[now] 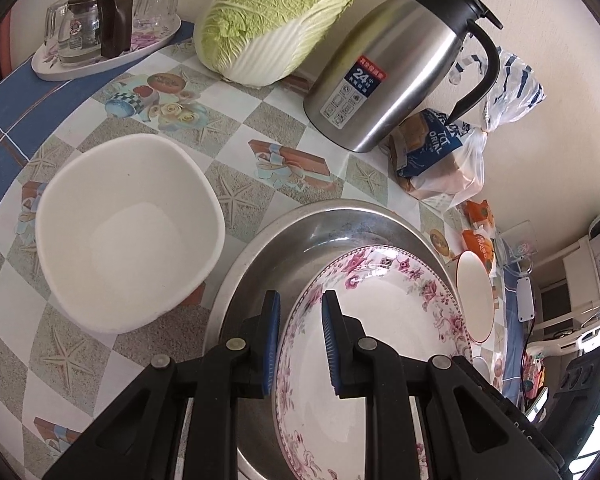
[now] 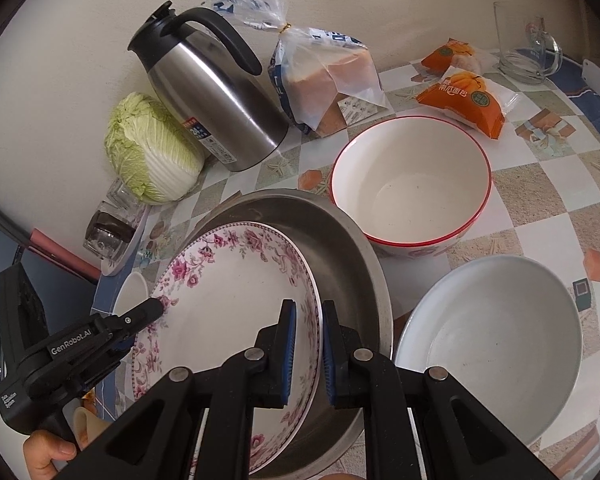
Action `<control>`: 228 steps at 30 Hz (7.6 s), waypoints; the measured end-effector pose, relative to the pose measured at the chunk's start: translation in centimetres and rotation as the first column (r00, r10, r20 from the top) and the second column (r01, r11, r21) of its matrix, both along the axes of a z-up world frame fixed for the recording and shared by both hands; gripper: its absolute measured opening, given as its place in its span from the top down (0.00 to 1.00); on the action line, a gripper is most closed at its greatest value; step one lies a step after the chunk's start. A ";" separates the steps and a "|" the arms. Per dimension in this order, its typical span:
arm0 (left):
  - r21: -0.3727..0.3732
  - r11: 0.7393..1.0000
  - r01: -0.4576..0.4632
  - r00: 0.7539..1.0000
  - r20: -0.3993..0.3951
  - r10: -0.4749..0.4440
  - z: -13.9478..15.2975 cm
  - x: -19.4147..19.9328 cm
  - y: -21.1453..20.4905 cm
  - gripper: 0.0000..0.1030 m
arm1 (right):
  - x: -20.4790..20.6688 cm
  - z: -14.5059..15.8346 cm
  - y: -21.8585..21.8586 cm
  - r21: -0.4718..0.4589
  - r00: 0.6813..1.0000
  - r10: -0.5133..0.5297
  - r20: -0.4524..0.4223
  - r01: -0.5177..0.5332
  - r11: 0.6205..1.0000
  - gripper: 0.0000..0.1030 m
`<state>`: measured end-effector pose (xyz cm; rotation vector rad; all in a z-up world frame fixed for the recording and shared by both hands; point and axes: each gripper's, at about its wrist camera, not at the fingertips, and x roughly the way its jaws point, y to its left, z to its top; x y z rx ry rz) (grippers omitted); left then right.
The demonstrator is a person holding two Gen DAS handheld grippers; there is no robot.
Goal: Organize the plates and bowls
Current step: 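Lower the floral plate into the steel basin with both tools, then open both tools to release the floral plate in the basin, then move both open tools to the rim of the red-rimmed white bowl, then close both tools on the red-rimmed bowl rim, then lift the red-rimmed bowl with both tools and carry it over the basin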
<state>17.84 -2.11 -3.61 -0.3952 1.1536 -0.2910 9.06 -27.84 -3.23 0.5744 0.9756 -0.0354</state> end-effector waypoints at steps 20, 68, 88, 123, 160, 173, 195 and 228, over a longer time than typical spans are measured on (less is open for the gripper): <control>-0.013 0.999 0.053 0.997 0.057 -0.052 0.9 0.3 -1.9 0.80 | 0.8 -1.2 0.3 -0.005 1.000 0.021 0.003 -0.021 1.000 0.88; 0.006 0.995 -0.095 0.993 -0.075 0.095 -0.8 0.6 1.0 0.78 | 1.5 -0.8 2.1 -0.271 0.998 0.013 -0.057 -0.028 0.962 0.89; 0.247 0.969 0.023 0.995 0.092 -0.047 5.2 -0.9 -3.8 0.29 | 0.2 4.2 1.1 -0.304 1.000 0.004 -0.028 -0.013 0.952 0.49; 0.427 0.904 0.025 0.977 0.183 -0.113 5.9 3.0 -9.7 0.07 | 2.5 3.8 -4.4 -0.275 0.998 -0.016 0.056 0.031 0.961 0.13; 0.502 0.760 0.413 0.883 -0.017 -0.468 0.5 7.2 -23.2 0.48 | 4.9 -2.9 -9.0 -0.170 0.990 -0.128 -0.058 0.116 0.979 0.55; 0.362 0.827 0.430 0.884 0.018 -0.468 1.4 7.6 -22.6 0.65 | 5.2 -4.5 -9.7 -0.140 0.983 -0.169 -0.077 0.157 0.978 0.76; 0.401 0.749 0.527 0.827 -0.039 -0.561 -2.0 5.9 -25.7 0.87 | 4.9 -4.6 -10.0 -0.113 0.981 -0.189 -0.050 0.182 0.977 0.76; 0.260 0.939 0.224 0.940 0.196 -0.278 7.8 -0.3 -14.6 0.87 | 1.3 4.1 -4.4 -0.175 0.994 -0.092 0.059 0.101 0.979 0.82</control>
